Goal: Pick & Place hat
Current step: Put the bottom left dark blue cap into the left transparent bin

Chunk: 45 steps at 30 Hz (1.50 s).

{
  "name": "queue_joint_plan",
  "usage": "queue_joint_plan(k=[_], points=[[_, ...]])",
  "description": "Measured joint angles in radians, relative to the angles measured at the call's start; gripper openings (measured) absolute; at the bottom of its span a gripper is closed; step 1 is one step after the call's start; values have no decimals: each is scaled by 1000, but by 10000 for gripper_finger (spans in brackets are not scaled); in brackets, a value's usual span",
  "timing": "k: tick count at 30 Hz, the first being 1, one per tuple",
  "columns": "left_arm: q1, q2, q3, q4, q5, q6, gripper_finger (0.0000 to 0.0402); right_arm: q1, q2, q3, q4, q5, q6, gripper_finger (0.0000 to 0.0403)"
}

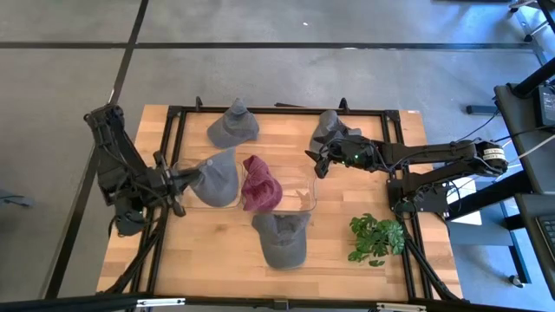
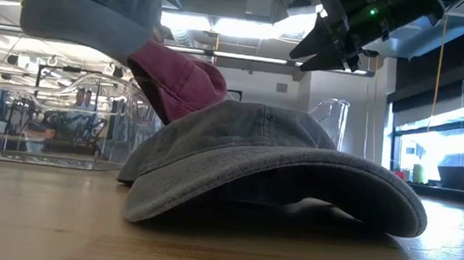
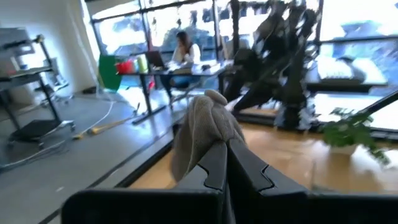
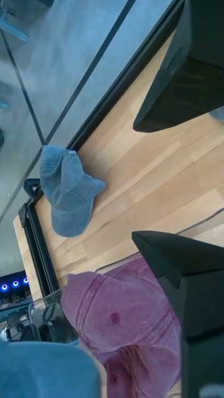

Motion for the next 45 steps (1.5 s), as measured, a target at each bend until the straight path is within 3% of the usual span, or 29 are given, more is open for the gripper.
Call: queue_joint_plan(k=[14,21,29,32,45], points=[[268,66,0,-235,237,-236,2,0,0,0,-12,-1,0,273],[289,75,0,-291,490,-360,2,0,0,0,-11,1,-3,273],[289,122,49,-678,824,-752,2,0,0,0,-7,2,-2,273],[293,125,68,-648,933,-715,2,0,0,0,0,2,-1,273],[295,233,285,-665,1066,-1016,2,-1,3,1,22,10,-7,273]])
